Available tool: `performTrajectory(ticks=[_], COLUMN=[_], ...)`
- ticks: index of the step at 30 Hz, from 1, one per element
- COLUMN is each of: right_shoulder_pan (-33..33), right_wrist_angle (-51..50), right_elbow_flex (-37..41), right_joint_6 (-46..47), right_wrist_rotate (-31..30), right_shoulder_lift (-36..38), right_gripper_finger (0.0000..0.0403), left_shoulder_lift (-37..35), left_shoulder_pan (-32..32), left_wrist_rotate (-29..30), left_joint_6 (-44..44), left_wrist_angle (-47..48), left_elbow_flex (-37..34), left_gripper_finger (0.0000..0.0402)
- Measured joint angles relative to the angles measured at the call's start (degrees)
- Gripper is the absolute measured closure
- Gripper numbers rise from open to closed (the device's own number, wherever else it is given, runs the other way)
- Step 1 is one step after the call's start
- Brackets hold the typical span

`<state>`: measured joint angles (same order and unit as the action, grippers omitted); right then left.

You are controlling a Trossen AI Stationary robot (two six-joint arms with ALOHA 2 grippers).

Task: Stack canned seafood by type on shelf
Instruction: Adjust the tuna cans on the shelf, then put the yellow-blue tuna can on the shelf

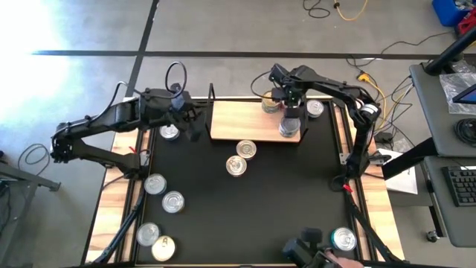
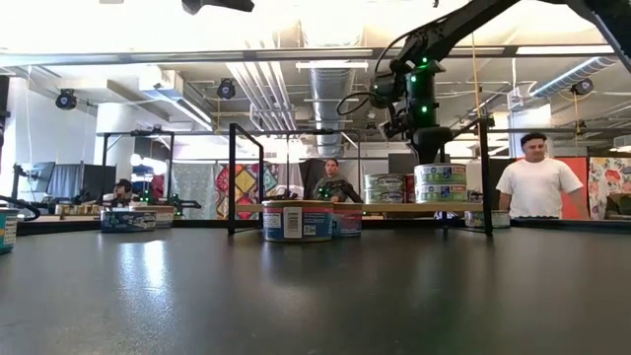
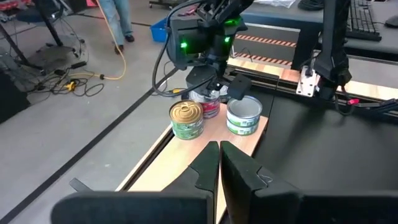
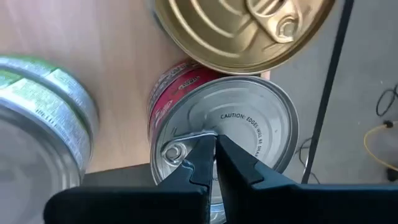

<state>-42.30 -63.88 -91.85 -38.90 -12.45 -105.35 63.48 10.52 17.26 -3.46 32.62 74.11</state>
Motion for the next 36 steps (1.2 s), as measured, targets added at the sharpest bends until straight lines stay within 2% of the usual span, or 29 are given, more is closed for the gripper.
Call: performTrajectory(ticks=[6, 21, 25, 29, 34, 36], right_shoulder_pan=[-0.11, 0.04, 0.07, 0.07, -0.24, -0.7], right_wrist_angle=[0.2, 4.51, 4.22, 1.76, -3.91, -6.5], right_elbow_flex=[0.09, 0.31, 0.2, -3.75, -13.04, -16.6], right_joint_6=[1.64, 3.98, 4.12, 7.93, 13.89, 15.9], right_wrist_rotate=[2.8, 4.07, 4.05, 4.51, 5.04, 5.75], right_shoulder_lift=[0.06, 0.42, 1.5, 2.6, 3.18, 3.12], right_gripper_finger=[0.039, 0.039, 0.039, 0.039, 0.039, 0.039], left_shoulder_lift=[0.11, 0.13, 0.44, 2.17, 6.49, 8.51], left_shoulder_pan=[0.0, 0.0, 0.0, 0.67, 4.45, 5.97], left_wrist_rotate=[-0.01, 0.08, 3.3, 4.65, -2.97, -4.3], left_joint_6=[0.0, 1.44, 1.29, 0.05, -2.56, -3.6], left_wrist_angle=[0.76, 2.95, 4.14, 3.84, 2.62, 1.57], left_elbow_flex=[0.0, 0.0, 0.0, -0.02, -0.09, 0.09], left_gripper_finger=[0.0402, 0.0402, 0.0402, 0.0402, 0.0402, 0.0402])
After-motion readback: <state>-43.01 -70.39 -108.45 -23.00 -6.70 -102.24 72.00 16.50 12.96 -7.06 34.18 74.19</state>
